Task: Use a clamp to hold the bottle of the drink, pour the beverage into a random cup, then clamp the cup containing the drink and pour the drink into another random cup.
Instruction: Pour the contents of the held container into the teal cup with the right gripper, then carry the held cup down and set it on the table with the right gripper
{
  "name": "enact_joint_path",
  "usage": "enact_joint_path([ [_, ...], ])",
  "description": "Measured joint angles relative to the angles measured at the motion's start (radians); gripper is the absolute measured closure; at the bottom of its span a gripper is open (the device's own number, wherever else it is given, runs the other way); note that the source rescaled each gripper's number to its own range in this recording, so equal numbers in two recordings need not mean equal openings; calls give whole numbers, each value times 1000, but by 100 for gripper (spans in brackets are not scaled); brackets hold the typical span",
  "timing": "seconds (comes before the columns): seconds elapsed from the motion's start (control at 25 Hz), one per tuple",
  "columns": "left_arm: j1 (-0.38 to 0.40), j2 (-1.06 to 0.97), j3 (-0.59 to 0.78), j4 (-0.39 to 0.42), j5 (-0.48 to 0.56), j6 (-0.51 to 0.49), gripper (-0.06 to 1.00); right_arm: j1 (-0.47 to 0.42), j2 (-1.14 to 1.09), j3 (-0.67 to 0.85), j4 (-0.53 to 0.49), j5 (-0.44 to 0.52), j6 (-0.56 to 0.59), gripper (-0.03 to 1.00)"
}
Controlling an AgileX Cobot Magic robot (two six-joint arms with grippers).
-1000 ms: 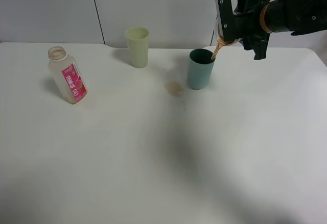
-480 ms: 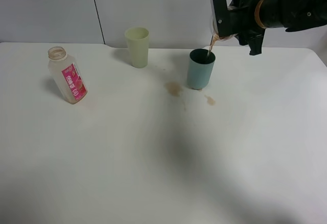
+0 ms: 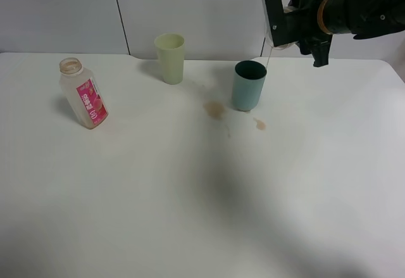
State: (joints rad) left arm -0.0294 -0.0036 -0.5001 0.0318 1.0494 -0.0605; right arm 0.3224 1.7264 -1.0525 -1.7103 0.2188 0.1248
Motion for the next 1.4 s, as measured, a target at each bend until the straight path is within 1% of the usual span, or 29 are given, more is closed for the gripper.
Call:
enact_joint_path([
  [0.24,0,0,0,0,0,0,-6,0,0,0,0,3,-23,97],
  [0.36,0,0,0,0,0,0,-6,0,0,0,0,2,4,97],
  [0.48,0,0,0,0,0,0,-6,0,0,0,9,-19,176,97],
  [0.6,0,0,0,0,0,0,-6,0,0,0,63,-47,351,97],
  [0.76,0,0,0,0,0,0,-6,0,-4,0,165,-100,570,97],
  [0.88,0,0,0,0,0,0,-6,0,-21,0,261,-162,672,97],
  [1.0,0,0,0,0,0,0,-6,0,-43,0,388,-242,704,97],
  [1.2,0,0,0,0,0,0,-6,0,-88,0,601,-388,708,97],
  [1.28,0,0,0,0,0,0,-6,0,-104,0,677,-467,708,97],
  [1.4,0,0,0,0,0,0,-6,0,-115,0,757,-616,708,97],
])
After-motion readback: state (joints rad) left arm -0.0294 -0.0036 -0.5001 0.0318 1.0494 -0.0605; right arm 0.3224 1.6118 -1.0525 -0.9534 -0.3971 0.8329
